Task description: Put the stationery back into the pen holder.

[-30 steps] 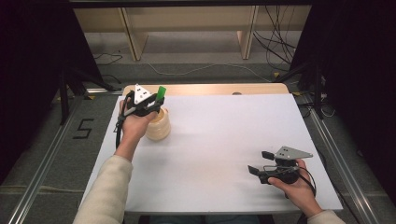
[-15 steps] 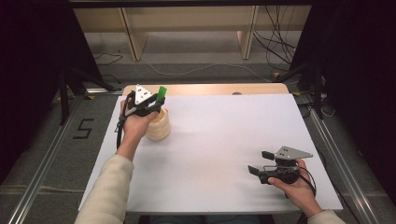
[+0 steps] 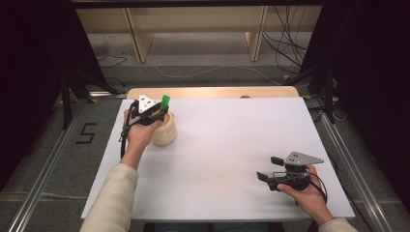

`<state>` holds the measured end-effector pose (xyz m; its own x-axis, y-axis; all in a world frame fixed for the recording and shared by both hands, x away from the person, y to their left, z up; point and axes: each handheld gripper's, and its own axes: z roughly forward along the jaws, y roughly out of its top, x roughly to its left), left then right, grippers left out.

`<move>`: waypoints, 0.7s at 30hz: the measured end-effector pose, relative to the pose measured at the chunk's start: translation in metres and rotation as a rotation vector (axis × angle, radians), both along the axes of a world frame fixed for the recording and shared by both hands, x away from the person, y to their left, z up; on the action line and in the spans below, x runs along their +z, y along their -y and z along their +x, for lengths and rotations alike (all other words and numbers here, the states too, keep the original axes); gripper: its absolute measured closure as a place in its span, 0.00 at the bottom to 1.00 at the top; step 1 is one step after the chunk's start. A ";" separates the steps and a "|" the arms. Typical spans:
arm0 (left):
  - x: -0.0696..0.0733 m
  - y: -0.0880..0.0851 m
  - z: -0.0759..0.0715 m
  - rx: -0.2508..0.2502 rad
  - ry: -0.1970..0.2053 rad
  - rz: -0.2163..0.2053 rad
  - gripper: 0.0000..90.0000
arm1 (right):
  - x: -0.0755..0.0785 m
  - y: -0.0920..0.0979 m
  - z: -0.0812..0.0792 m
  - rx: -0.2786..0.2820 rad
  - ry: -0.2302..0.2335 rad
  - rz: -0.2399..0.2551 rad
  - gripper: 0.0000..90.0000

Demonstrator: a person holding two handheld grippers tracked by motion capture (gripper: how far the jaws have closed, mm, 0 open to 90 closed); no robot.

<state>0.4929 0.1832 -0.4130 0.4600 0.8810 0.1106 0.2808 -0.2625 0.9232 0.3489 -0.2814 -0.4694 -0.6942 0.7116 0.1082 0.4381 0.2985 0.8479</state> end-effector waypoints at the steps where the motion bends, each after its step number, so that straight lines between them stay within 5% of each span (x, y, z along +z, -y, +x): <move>1: -0.001 0.000 0.000 0.002 -0.001 -0.003 0.74 | 0.000 0.000 0.000 0.000 0.001 0.002 0.18; 21: -0.017 -0.007 -0.001 0.020 -0.037 -0.005 0.74 | 0.000 -0.001 0.000 0.000 -0.004 -0.001 0.18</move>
